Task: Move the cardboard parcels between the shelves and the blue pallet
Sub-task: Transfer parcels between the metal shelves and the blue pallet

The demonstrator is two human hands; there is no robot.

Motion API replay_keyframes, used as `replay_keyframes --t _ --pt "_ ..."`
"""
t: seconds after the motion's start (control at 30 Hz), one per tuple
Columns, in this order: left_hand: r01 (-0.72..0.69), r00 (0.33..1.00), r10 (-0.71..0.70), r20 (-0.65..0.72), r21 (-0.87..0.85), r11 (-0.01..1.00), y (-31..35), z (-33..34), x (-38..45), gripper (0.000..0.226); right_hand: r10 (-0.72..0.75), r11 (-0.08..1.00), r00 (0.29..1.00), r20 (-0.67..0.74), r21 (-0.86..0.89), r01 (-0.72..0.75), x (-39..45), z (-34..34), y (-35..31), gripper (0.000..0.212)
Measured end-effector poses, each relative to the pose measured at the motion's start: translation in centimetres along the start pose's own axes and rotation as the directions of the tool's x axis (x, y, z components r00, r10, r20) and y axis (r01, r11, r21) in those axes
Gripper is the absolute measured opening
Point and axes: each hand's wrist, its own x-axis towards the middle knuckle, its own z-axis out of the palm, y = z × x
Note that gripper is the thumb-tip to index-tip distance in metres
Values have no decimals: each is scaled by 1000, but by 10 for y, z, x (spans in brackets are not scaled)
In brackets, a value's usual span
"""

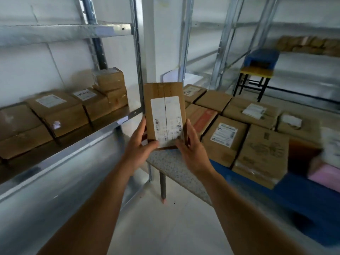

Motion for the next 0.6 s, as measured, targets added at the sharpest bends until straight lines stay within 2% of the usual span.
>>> replay_keyframes --t 0.13,0.23,0.37,0.6 --pt "-3 993 3 118 2 1000 24 66 -19 79 12 997 993 -122 -78 -21 -51 -63 12 68" --pt "6 984 -8 177 8 1000 43 111 -31 81 17 997 980 -198 -73 -32 -85 -103 21 69" --pt "-44 964 45 263 -7 999 71 168 -44 80 62 996 955 -289 -50 -80 -120 -156 36 71" --pt "-44 893 67 445 -62 997 95 261 -48 83 144 964 869 -473 -132 -231 -170 -231 61 73"
